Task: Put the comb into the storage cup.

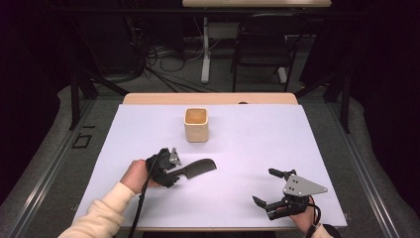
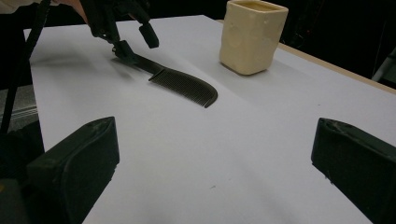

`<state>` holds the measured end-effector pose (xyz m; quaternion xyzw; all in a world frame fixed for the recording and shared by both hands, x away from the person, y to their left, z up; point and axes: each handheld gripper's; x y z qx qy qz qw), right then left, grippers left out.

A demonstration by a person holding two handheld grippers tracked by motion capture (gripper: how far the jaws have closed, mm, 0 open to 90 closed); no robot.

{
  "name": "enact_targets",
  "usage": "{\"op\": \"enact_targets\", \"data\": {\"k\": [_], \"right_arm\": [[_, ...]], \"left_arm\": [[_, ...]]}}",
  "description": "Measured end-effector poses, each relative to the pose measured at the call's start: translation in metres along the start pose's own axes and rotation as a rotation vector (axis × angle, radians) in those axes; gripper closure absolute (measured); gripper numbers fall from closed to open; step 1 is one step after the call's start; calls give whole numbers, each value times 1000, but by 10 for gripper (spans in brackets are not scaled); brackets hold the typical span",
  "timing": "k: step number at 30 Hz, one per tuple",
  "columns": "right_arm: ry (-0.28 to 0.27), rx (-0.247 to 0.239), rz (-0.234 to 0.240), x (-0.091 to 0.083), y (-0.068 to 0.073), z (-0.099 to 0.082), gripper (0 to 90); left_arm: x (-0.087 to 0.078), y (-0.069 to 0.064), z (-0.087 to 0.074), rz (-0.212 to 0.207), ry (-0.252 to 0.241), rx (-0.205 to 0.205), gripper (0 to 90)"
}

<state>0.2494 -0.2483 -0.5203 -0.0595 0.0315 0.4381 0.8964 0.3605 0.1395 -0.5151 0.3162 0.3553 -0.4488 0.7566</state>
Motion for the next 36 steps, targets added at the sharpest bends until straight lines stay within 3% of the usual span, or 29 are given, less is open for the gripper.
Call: {"op": "enact_targets", "data": {"k": [4, 9, 16, 26, 32, 36], "right_arm": [[4, 3, 4, 0, 0, 0, 5], [5, 6, 4, 0, -1, 0, 6], [12, 8, 8, 1, -1, -1, 6], [16, 12, 11, 2, -1, -1, 5], [20, 12, 13, 2, -1, -2, 5], [24, 13, 21, 2, -1, -2, 5]], "left_arm": [[6, 6, 5, -43, 20, -12, 512], [15, 8, 9, -79, 76, 3, 584], [23, 12, 13, -93, 116, 22, 657], [26, 15, 16, -123, 133, 39, 699], [29, 20, 20, -155, 161, 7, 712], [29, 19, 20, -147, 167, -15, 717]]}}
Point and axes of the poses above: each handheld gripper's, and its own axes: x roughly forward along the jaws, z roughly out of its top, y roughly to its left, and after that the axes turned 13 degrees about -y, right-handed
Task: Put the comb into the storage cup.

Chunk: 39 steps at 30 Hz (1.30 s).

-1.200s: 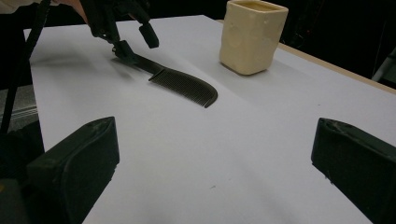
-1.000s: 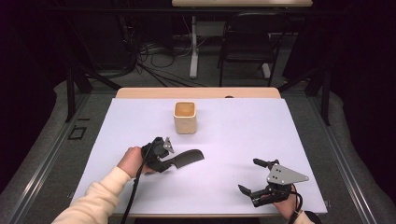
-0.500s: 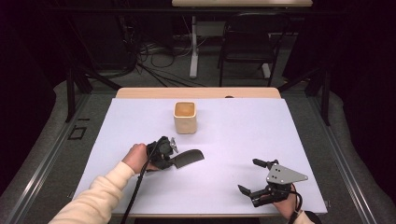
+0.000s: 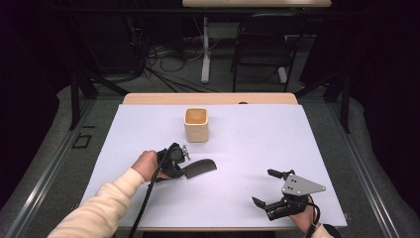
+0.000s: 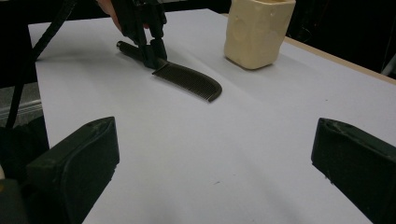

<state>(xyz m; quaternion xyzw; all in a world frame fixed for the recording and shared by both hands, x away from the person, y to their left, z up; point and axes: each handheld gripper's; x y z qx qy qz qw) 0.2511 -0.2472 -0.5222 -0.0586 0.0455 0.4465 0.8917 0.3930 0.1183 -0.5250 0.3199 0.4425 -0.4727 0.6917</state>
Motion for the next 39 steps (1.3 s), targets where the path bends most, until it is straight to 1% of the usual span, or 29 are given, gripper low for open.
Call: {"op": "enact_targets", "data": {"k": [3, 4, 6, 8, 12, 15, 16, 18, 20, 21, 25, 26, 28, 31, 32, 33, 35, 38, 39], "right_arm": [[2, 1, -3, 0, 0, 0, 5], [2, 0, -3, 0, 0, 0, 5], [-2, -2, -4, 0, 0, 0, 5], [-3, -2, -1, 0, 0, 0, 5], [-4, -3, 3, -1, -1, 0, 5], [-1, -3, 1, -1, 0, 0, 5], [0, -4, 0, -1, 0, 0, 5], [2, 1, 0, 0, 0, 0, 5], [4, 2, 2, 0, 0, 0, 5], [2, -3, 2, 0, 0, 0, 5], [2, -1, -1, 0, 0, 0, 5], [2, -2, 0, 0, 0, 0, 5], [4, 3, 1, 0, 0, 0, 5], [1, -4, 1, 0, 0, 0, 5], [1, -3, 1, 0, 0, 0, 5], [2, 2, 1, 0, 0, 0, 5], [0, -2, 1, 0, 0, 0, 6], [2, 0, 0, 0, 0, 0, 5], [2, -1, -1, 0, 0, 0, 5]], "left_arm": [[0, 0, 1, -5, 5, 8, 719], [0, 0, 1, -1, 9, 21, 719], [0, 0, 2, 0, 15, 29, 720], [-1, -1, 2, 5, 20, 33, 721], [-3, -1, 1, 10, 18, 28, 722], [-7, 0, -2, 11, -5, 16, 722], [-8, -1, -3, 14, -28, 9, 722], [-11, -1, -5, 14, -38, 0, 722], [-15, -1, -7, 25, -60, -8, 722], [-17, -2, -8, 23, -75, -15, 722], [-22, -4, -12, 15, -104, -19, 723], [-24, -4, -13, 21, -115, -17, 722], [-26, -4, -15, 20, -127, -26, 723], [-29, -4, -16, 32, -136, -32, 723], [-31, -5, -17, 30, -139, -34, 723], [-32, -5, -17, 39, -139, -28, 723], [-35, -6, -18, 37, -145, -32, 723], [-39, -6, -19, 48, -156, -34, 723], [-40, -6, -20, 51, -165, -43, 723]]}}
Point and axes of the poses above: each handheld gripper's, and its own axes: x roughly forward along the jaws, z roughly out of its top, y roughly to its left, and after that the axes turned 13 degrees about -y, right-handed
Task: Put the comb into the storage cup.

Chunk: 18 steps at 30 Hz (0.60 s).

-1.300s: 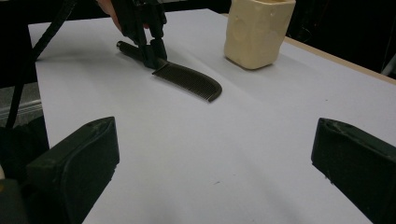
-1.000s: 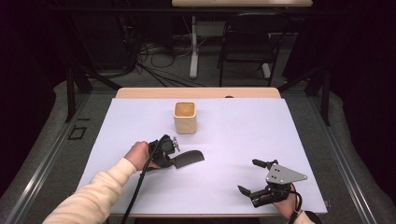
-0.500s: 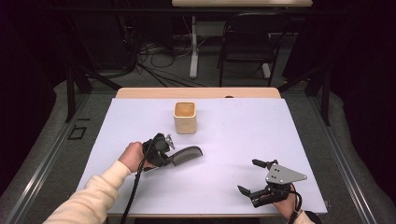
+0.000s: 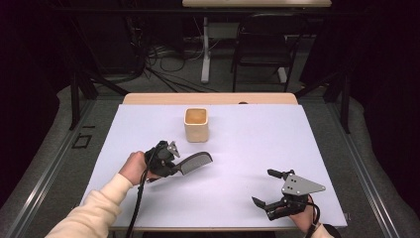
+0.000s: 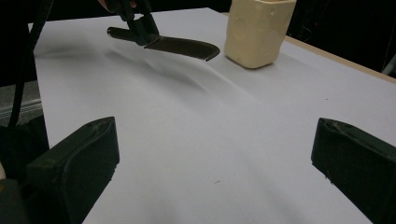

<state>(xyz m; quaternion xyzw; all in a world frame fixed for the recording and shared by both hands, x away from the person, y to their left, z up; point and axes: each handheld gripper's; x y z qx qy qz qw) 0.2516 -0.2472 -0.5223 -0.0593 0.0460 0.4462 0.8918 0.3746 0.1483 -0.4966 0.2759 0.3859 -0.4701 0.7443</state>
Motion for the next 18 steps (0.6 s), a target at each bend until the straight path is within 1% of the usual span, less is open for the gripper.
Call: {"op": "enact_targets", "data": {"k": [3, 5, 6, 10, 13, 18], "right_arm": [[0, 1, 0, 0, 0, 0, 5], [1, 0, 1, 0, 0, 0, 6], [2, 2, 1, 0, 0, 0, 6], [3, -2, 0, -1, 0, 0, 6], [4, -3, -1, 0, 0, 0, 6], [4, -4, -3, 0, 0, 0, 6]], "left_arm": [[-5, 0, 0, 7, -14, -6, 723], [-9, 0, -1, 1, -38, -18, 723], [-11, 0, -1, 7, -42, -17, 723], [-18, 1, -2, 13, -78, -35, 723], [-23, 2, -4, 23, -113, -54, 723], [-30, 3, -10, 44, -179, -97, 723]]}}
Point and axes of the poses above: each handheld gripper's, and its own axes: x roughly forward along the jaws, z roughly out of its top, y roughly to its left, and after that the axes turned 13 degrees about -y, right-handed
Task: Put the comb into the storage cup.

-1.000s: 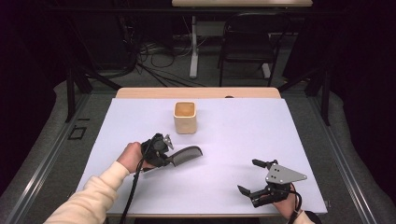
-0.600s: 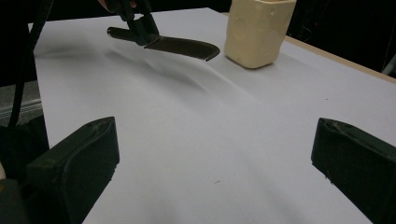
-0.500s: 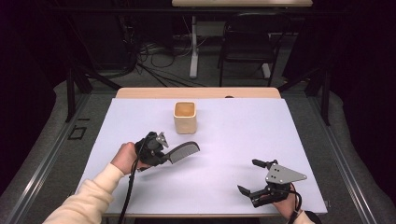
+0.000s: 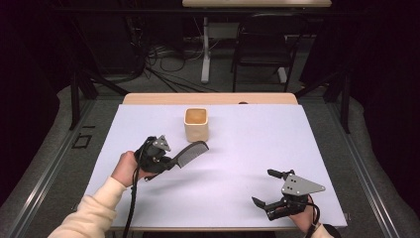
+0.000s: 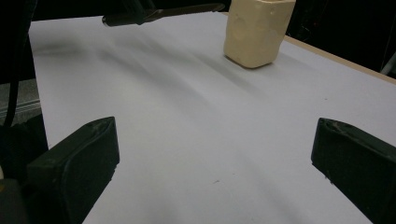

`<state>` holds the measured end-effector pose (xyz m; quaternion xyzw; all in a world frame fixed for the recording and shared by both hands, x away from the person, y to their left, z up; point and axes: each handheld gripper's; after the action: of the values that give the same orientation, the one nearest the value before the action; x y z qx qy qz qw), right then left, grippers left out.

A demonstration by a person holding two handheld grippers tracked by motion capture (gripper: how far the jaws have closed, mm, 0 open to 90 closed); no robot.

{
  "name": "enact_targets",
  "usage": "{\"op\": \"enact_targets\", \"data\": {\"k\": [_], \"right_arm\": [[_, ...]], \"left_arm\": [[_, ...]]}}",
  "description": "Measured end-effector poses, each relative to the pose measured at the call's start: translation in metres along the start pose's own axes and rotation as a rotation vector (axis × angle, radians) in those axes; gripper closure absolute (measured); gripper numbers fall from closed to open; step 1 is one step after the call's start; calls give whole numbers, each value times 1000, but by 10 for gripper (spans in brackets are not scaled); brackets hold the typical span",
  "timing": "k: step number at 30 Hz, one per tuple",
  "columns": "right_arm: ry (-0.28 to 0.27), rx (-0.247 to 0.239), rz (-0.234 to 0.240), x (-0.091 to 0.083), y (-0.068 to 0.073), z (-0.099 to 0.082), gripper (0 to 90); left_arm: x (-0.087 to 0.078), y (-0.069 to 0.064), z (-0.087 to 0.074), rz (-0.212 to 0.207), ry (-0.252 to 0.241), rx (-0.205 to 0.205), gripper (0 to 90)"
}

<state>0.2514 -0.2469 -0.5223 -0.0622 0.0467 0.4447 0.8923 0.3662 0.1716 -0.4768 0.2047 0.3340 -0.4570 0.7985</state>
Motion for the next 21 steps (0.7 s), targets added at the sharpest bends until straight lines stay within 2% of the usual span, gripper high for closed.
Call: {"op": "enact_targets", "data": {"k": [8, 14, 21], "right_arm": [[2, 1, -2, 0, 0, 0, 6], [0, 0, -6, 0, 0, 0, 6], [1, 5, -6, 0, 0, 0, 6]], "left_arm": [[-7, 2, -7, 49, -102, -45, 723], [-10, 2, -13, 76, -152, -64, 723], [-11, 8, -21, 122, -226, -113, 723]]}}
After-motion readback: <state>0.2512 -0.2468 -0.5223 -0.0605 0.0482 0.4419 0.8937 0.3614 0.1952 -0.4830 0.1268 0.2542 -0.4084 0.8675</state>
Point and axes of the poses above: each handheld gripper's, and its own axes: x roughly forward along the jaws, z roughly out of its top, y roughly to its left, and after that the axes turned 13 degrees about -y, right-handed
